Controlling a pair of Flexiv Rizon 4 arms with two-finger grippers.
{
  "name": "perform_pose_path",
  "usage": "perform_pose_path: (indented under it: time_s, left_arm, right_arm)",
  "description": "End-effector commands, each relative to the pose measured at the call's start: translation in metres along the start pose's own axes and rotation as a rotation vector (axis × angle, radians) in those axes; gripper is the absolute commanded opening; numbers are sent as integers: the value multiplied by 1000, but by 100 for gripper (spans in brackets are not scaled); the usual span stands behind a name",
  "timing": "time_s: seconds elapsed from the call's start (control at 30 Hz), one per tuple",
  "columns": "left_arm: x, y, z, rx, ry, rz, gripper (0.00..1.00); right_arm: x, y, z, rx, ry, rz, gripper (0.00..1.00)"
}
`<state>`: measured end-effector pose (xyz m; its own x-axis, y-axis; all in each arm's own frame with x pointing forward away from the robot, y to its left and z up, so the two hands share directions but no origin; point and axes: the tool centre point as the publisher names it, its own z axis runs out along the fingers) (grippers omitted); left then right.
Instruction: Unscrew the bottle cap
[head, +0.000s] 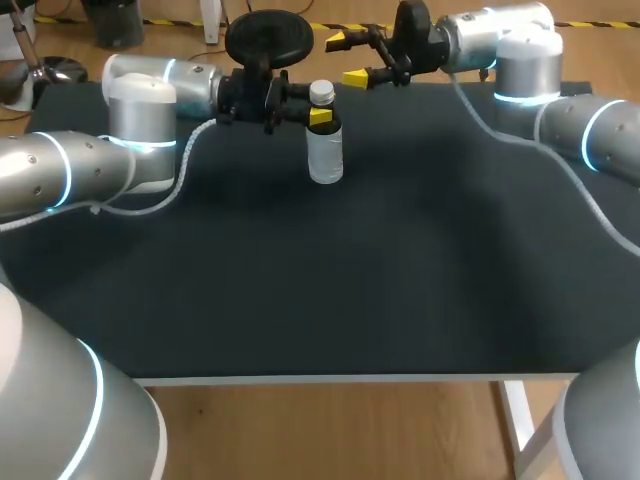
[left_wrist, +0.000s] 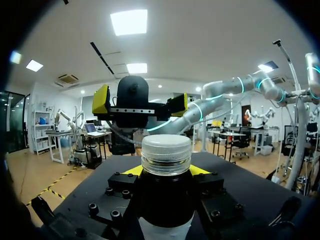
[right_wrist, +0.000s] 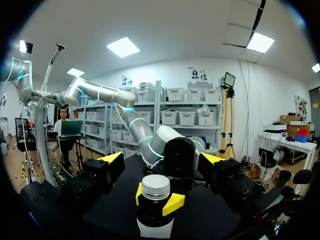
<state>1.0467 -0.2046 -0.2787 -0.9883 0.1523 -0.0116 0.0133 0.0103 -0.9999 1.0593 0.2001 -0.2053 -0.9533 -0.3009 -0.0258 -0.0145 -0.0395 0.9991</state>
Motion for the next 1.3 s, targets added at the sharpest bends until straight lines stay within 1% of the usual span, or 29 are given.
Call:
perform_pose_path:
  time_s: [0.03, 0.1, 0.13, 0.23, 0.27, 0.3, 0.33, 0.37, 0.4, 0.5, 0.57, 0.6, 0.67, 0.9, 1.3]
  left_arm:
    - [-1, 0, 0, -1, 3, -1, 0]
    - [-1, 0, 0, -1, 3, -1, 0]
    - [-1, 0, 0, -1, 3, -1, 0]
    - [-1, 0, 0, -1, 3, -1, 0]
    - [-1, 0, 0, -1, 3, -1, 0]
    - [-1, 0, 0, -1, 3, -1, 0]
    - [-1, 0, 0, -1, 3, -1, 0]
    - [-1, 0, 0, -1, 3, -1, 0]
    - [-1, 0, 0, -1, 3, -1, 0]
    - [-1, 0, 0, -1, 3, -1, 0]
    - [-1, 0, 0, -1, 3, -1, 0]
    - [-1, 0, 0, -1, 3, -1, 0]
    - [-1, 0, 0, -1, 3, -1, 0]
    - [-1, 0, 0, -1, 3, -1, 0]
    - [-1, 0, 0, -1, 3, -1, 0]
  right_arm:
    - [10, 9, 4, 204, -868, 5, 100]
    - [10, 9, 4, 221, -924, -4, 100]
    - [10, 9, 4, 214, -938, -1, 100]
    - [11, 8, 6, 237, -993, -13, 100]
    - [11, 8, 8, 243, -1000, -18, 100]
    - [11, 8, 9, 238, -1016, -24, 100]
    - [11, 8, 10, 252, -1049, -12, 100]
    - [11, 7, 11, 246, -1047, -26, 100]
    - [11, 7, 12, 234, -1063, -23, 100]
    - [12, 5, 14, 237, -1094, -27, 100]
    - [12, 4, 15, 264, -1127, -21, 100]
    - [12, 3, 16, 251, -1127, -22, 100]
    - [12, 2, 16, 265, -1143, -24, 100]
    - [12, 0, 19, 248, -1164, -21, 100]
    - [5, -14, 20, 236, -1199, 1, 100]
